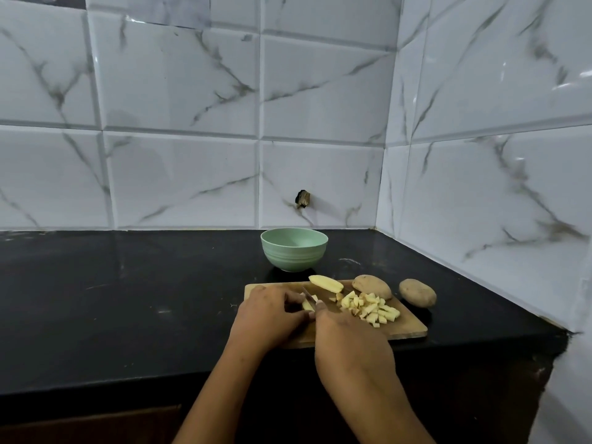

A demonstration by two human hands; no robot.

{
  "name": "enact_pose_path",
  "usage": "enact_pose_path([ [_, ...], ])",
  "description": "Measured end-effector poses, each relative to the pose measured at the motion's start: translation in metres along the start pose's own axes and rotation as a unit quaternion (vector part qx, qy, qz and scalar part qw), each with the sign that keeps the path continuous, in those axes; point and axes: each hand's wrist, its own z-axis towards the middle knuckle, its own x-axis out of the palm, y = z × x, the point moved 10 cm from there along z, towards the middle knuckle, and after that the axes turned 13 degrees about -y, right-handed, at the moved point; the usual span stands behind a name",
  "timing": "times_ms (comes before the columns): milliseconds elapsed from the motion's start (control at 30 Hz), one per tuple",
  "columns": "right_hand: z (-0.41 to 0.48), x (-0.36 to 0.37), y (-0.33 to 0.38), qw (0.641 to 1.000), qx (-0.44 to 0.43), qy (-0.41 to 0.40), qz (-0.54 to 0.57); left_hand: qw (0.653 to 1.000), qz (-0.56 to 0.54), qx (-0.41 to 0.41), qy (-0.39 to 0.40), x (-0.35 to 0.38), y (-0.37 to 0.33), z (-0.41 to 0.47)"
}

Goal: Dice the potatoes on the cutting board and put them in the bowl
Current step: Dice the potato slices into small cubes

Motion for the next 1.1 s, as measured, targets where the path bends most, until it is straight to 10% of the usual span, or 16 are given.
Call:
enact_pose_path([
  [1100,-0.014,-0.029,-0.007,1.0,-0.006,-0.007,0.001,1.0,0.0,-0.001,-0.005,-0.004,-0.003,-0.005],
])
